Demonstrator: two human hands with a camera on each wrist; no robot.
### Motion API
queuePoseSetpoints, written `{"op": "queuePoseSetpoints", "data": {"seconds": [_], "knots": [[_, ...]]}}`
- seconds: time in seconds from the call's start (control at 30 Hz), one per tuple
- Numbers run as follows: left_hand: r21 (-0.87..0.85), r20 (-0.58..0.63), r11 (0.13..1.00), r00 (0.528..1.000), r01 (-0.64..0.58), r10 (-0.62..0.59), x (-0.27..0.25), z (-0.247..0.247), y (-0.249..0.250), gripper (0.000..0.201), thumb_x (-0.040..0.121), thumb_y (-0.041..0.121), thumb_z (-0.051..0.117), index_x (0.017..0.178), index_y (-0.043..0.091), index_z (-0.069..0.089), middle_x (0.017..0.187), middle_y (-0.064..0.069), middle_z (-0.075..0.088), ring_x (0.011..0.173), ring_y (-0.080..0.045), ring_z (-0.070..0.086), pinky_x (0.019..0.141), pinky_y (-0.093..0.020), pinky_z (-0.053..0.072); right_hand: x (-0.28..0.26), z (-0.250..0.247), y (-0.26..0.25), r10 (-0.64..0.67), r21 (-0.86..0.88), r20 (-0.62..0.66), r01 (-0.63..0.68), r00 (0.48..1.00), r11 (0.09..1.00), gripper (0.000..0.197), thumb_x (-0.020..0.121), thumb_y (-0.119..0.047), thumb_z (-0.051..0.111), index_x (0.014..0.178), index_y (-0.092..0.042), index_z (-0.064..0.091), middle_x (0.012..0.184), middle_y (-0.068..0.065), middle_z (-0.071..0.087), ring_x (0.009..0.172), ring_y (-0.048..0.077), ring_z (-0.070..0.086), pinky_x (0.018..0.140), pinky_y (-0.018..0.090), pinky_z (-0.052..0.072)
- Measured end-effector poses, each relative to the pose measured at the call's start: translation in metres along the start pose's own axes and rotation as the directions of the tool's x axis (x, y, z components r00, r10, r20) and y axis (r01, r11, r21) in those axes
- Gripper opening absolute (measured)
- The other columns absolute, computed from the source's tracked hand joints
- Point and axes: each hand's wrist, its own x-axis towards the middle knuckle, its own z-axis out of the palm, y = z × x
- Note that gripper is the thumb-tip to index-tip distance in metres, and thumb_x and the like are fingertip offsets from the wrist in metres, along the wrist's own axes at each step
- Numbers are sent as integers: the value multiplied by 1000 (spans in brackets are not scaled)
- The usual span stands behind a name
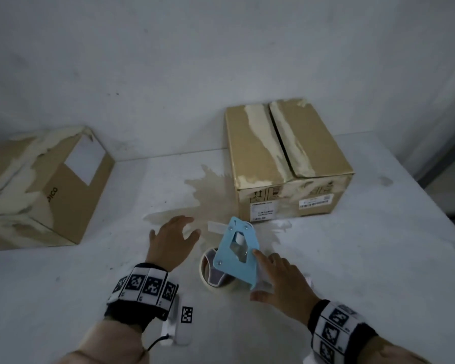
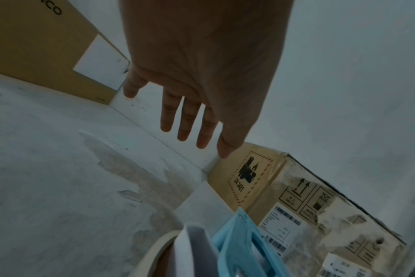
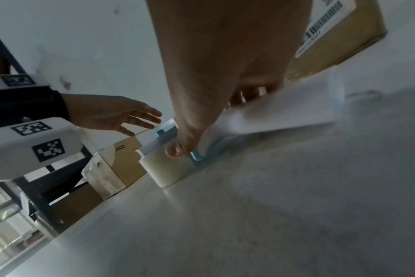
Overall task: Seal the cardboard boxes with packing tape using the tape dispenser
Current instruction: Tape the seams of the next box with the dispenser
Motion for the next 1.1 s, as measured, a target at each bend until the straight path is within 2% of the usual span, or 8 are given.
{"op": "queuePoseSetpoints", "data": {"seconds": [0.17, 0.4, 0.53, 0.63, 0.77, 0.87, 0.97, 1.1], "knots": [[-18, -42, 1000, 999, -16, 15, 11, -8, -4, 41, 91, 40, 47, 129, 24, 50, 141, 3, 46, 129, -19, 43, 111, -42, 25, 1, 0, -3, 9, -37, -55, -11, 998, 999, 81, 81, -48, 61, 142, -24, 13, 125, 5, 48, 106, 20, 54, 86, 31, 47], [-104, -109, 988, 989, -112, 100, 45, -31, 7, 41, 92, 36, 48, 129, 18, 50, 140, -3, 46, 126, -25, 46, 107, -38, 33, -52, -66, 0, 12, 232, -58, 1, 998, 973, 89, 66, -72, 58, 135, -45, 8, 125, -16, 47, 107, 9, 55, 78, 17, 41], [-106, -116, 969, 971, -223, 210, 70, -39, 27, 60, 86, 50, 36, 132, 15, 46, 141, -7, 45, 126, -27, 45, 105, -40, 34, -70, -109, 7, 103, 601, -219, 51, 970, 797, 81, 52, -82, 57, 119, -46, 28, 100, -14, 61, 89, -2, 60, 73, 17, 48], [-79, -124, 953, 951, -294, 284, 90, -38, 50, 66, 86, 54, 33, 139, 14, 38, 147, -8, 38, 132, -26, 38, 107, -40, 29, -66, -136, 14, 192, 679, -388, 139, 902, 720, 72, 44, -47, 81, 102, -25, 46, 82, -8, 60, 74, -7, 60, 63, 10, 46], [-28, -123, 930, 925, -366, 360, 112, -33, 87, 57, 94, 46, 34, 144, 20, 26, 154, -7, 23, 141, -24, 24, 112, -44, 22, -45, -163, 29, 303, 747, -532, 269, 791, 608, 26, 69, -15, 67, 86, -7, 49, 56, -6, 60, 45, 14, 51, 41, 22, 45], [-26, -113, 914, 910, -405, 400, 128, -30, 109, 59, 93, 49, 35, 145, 24, 23, 156, -6, 15, 143, -24, 15, 114, -47, 19, -25, -178, 46, 350, 701, -633, 320, 691, 637, 23, 83, -24, 66, 91, -8, 52, 62, -12, 65, 49, 7, 58, 46, 17, 47], [62, -51, 913, 912, -404, 407, 152, -24, 122, 64, 91, 52, 35, 146, 25, 16, 158, -3, 5, 145, -24, 5, 114, -52, 17, -5, -185, 58, 365, 666, -682, 332, 634, 668, 43, 73, -45, 59, 106, -18, 54, 83, -19, 69, 71, 3, 65, 60, 14, 50], [212, -86, 887, 896, -410, 435, 170, -11, 127, 64, 91, 59, 17, 146, 26, 12, 158, 1, 8, 143, -11, -15, 112, -57, 20, 17, -185, 70, 367, 651, -710, 362, 601, 667, 47, 87, -20, 60, 129, -9, 40, 119, -12, 54, 104, -12, 53, 83, 5, 41]]}}
